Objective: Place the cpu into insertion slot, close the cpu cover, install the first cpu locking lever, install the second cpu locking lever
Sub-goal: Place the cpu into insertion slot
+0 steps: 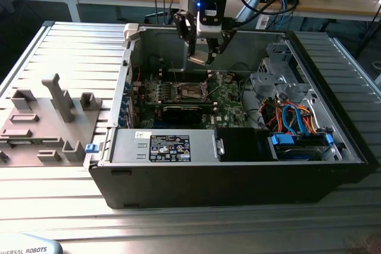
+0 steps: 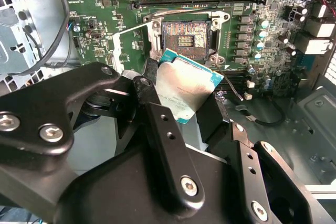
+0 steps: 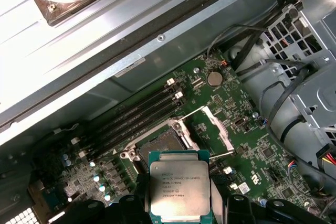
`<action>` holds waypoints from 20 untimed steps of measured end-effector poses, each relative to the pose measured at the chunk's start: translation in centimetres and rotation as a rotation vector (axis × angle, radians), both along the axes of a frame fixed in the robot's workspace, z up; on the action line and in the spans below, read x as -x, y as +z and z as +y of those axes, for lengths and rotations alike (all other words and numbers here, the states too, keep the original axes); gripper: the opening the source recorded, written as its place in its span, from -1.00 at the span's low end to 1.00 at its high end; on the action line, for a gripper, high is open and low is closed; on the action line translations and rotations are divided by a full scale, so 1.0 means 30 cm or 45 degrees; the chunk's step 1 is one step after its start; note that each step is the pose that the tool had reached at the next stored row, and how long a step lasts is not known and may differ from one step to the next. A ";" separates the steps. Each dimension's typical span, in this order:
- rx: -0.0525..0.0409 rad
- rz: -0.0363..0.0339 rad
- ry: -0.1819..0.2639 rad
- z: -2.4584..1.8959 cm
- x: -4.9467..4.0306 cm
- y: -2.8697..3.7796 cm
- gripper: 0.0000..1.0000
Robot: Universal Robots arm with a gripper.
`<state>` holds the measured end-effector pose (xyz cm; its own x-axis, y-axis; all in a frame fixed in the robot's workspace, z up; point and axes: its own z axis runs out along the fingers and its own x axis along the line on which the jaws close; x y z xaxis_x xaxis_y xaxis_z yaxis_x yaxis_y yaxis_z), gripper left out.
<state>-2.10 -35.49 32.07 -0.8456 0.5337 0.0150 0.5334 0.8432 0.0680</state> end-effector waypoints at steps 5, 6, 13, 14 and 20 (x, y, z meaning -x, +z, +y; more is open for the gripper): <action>0.000 0.0000 -0.004 0.000 0.000 -0.002 0.08; 0.000 0.0001 -0.006 0.000 0.000 -0.002 0.08; 0.000 0.0001 -0.014 0.000 0.000 -0.004 0.08; 0.000 0.0001 -0.015 0.000 0.000 -0.005 0.08; 0.000 0.0000 -0.023 0.000 0.000 -0.006 0.08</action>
<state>-2.10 -35.49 31.88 -0.8358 0.5488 0.0151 0.5485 0.8334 0.0680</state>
